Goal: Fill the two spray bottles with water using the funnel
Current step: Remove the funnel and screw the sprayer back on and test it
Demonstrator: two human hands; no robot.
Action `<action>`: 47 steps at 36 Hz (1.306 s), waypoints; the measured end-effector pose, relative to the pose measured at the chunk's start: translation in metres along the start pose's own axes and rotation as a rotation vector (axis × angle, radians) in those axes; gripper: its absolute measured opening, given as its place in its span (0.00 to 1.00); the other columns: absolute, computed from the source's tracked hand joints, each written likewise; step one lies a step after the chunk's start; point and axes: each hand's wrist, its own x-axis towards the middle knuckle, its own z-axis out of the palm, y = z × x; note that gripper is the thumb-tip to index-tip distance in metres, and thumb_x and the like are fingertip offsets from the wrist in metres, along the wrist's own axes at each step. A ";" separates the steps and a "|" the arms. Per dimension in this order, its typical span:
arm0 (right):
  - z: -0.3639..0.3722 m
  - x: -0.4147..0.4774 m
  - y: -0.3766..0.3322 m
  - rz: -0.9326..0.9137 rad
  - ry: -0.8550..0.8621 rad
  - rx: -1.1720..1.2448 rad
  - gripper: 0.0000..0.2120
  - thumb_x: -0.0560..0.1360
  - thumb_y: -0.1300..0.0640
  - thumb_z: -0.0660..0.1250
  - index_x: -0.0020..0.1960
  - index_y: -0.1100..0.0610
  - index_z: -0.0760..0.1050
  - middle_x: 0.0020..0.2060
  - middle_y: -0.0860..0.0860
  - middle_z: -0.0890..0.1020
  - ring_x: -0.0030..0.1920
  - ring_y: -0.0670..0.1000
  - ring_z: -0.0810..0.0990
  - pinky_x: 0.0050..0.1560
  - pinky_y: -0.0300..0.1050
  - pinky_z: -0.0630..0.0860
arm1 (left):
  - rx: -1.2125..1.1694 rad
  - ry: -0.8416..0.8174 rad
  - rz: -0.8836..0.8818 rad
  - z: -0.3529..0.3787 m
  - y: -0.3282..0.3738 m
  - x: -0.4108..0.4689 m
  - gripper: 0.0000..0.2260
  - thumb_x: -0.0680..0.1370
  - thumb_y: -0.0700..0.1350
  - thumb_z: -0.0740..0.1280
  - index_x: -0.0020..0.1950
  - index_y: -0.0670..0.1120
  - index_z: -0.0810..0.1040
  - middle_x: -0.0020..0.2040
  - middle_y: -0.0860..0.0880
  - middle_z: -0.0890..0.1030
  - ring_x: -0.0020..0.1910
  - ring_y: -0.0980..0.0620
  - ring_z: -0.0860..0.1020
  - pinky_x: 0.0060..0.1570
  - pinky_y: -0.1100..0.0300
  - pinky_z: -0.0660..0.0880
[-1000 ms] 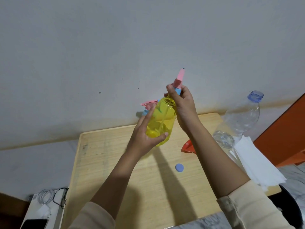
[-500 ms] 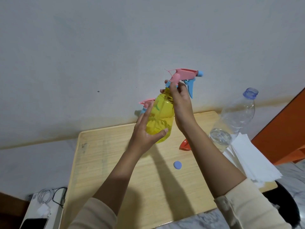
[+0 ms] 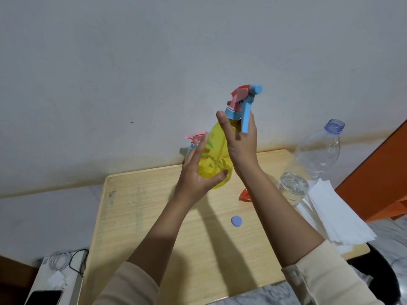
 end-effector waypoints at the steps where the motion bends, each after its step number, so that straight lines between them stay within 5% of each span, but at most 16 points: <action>1: -0.001 -0.001 -0.001 0.013 -0.022 -0.012 0.04 0.76 0.49 0.65 0.49 0.46 0.71 0.55 0.60 0.76 0.46 0.45 0.77 0.48 0.36 0.73 | -0.005 0.007 -0.001 0.000 0.000 0.000 0.39 0.65 0.59 0.71 0.71 0.70 0.54 0.66 0.62 0.67 0.67 0.64 0.67 0.60 0.73 0.66; 4: -0.005 0.001 -0.003 0.075 -0.060 0.070 0.11 0.81 0.56 0.55 0.59 0.56 0.74 0.53 0.53 0.81 0.46 0.42 0.80 0.44 0.32 0.76 | -0.031 0.015 -0.010 -0.001 -0.003 -0.001 0.39 0.66 0.60 0.71 0.73 0.66 0.55 0.67 0.61 0.67 0.66 0.62 0.69 0.59 0.69 0.69; 7: -0.006 0.000 -0.006 0.070 -0.057 0.180 0.11 0.80 0.59 0.58 0.59 0.62 0.73 0.47 0.49 0.81 0.45 0.45 0.80 0.44 0.36 0.77 | -0.056 0.022 -0.003 -0.002 -0.001 -0.002 0.39 0.66 0.59 0.70 0.73 0.66 0.55 0.67 0.62 0.67 0.65 0.67 0.68 0.57 0.75 0.67; 10: -0.002 -0.001 -0.008 0.071 -0.008 0.170 0.15 0.73 0.57 0.69 0.58 0.58 0.70 0.49 0.52 0.78 0.50 0.54 0.80 0.51 0.46 0.77 | -0.054 0.022 0.007 -0.004 0.001 -0.001 0.39 0.66 0.59 0.70 0.72 0.67 0.54 0.71 0.57 0.66 0.66 0.68 0.66 0.57 0.76 0.66; 14: -0.005 0.004 -0.013 0.160 -0.099 0.179 0.12 0.79 0.50 0.60 0.55 0.57 0.74 0.48 0.55 0.80 0.46 0.49 0.80 0.48 0.45 0.76 | -0.038 0.022 -0.004 -0.005 0.000 -0.001 0.39 0.66 0.61 0.69 0.72 0.69 0.53 0.68 0.64 0.65 0.66 0.65 0.67 0.58 0.72 0.68; 17: -0.006 0.005 -0.014 0.168 -0.113 0.157 0.09 0.79 0.54 0.60 0.53 0.59 0.74 0.47 0.55 0.81 0.45 0.49 0.79 0.49 0.44 0.77 | -0.041 0.031 -0.002 -0.004 0.000 -0.003 0.39 0.66 0.60 0.69 0.72 0.67 0.53 0.67 0.67 0.63 0.66 0.68 0.66 0.57 0.76 0.67; 22: -0.006 0.003 -0.015 0.165 -0.118 0.093 0.13 0.78 0.52 0.62 0.58 0.59 0.72 0.49 0.53 0.80 0.49 0.48 0.80 0.52 0.43 0.77 | -0.017 0.026 0.006 -0.004 0.002 -0.003 0.39 0.66 0.60 0.69 0.72 0.67 0.53 0.69 0.61 0.65 0.64 0.72 0.65 0.54 0.79 0.66; 26: -0.003 0.001 -0.013 0.134 -0.048 0.014 0.10 0.79 0.50 0.61 0.51 0.56 0.75 0.45 0.55 0.80 0.49 0.49 0.79 0.56 0.51 0.76 | 0.022 0.020 -0.009 -0.004 0.001 -0.006 0.40 0.65 0.61 0.70 0.72 0.70 0.52 0.64 0.58 0.68 0.60 0.74 0.66 0.51 0.81 0.65; 29: 0.001 0.000 -0.008 0.173 0.009 0.003 0.12 0.79 0.47 0.60 0.51 0.56 0.72 0.47 0.53 0.78 0.48 0.48 0.77 0.53 0.47 0.73 | 0.085 0.017 -0.008 -0.003 0.003 -0.007 0.40 0.65 0.61 0.70 0.71 0.70 0.51 0.61 0.56 0.69 0.57 0.74 0.68 0.48 0.82 0.65; 32: 0.001 -0.003 -0.007 0.137 -0.048 -0.014 0.12 0.81 0.50 0.55 0.54 0.56 0.73 0.49 0.55 0.79 0.49 0.48 0.76 0.55 0.47 0.72 | 0.145 0.062 -0.028 -0.003 0.003 -0.008 0.41 0.64 0.64 0.68 0.72 0.70 0.49 0.62 0.54 0.69 0.56 0.63 0.72 0.47 0.76 0.69; 37: 0.004 -0.004 -0.003 0.096 -0.014 -0.085 0.10 0.81 0.50 0.55 0.47 0.50 0.73 0.46 0.48 0.82 0.50 0.49 0.80 0.57 0.52 0.75 | 0.371 0.135 0.032 0.002 0.003 -0.012 0.41 0.66 0.65 0.65 0.72 0.67 0.45 0.61 0.49 0.70 0.56 0.49 0.76 0.44 0.50 0.79; 43: 0.004 -0.002 -0.001 0.061 -0.018 -0.156 0.09 0.79 0.51 0.60 0.42 0.49 0.76 0.43 0.58 0.83 0.44 0.55 0.79 0.49 0.53 0.76 | 0.462 0.182 -0.007 0.009 0.002 -0.018 0.41 0.67 0.66 0.63 0.73 0.65 0.42 0.62 0.45 0.71 0.56 0.44 0.76 0.40 0.49 0.80; 47: -0.001 -0.001 0.000 0.096 -0.081 -0.187 0.15 0.72 0.42 0.62 0.43 0.52 0.78 0.47 0.62 0.81 0.50 0.62 0.79 0.54 0.63 0.76 | 0.481 0.165 -0.029 0.007 -0.001 -0.022 0.42 0.66 0.65 0.63 0.73 0.66 0.42 0.62 0.45 0.69 0.57 0.44 0.75 0.41 0.49 0.79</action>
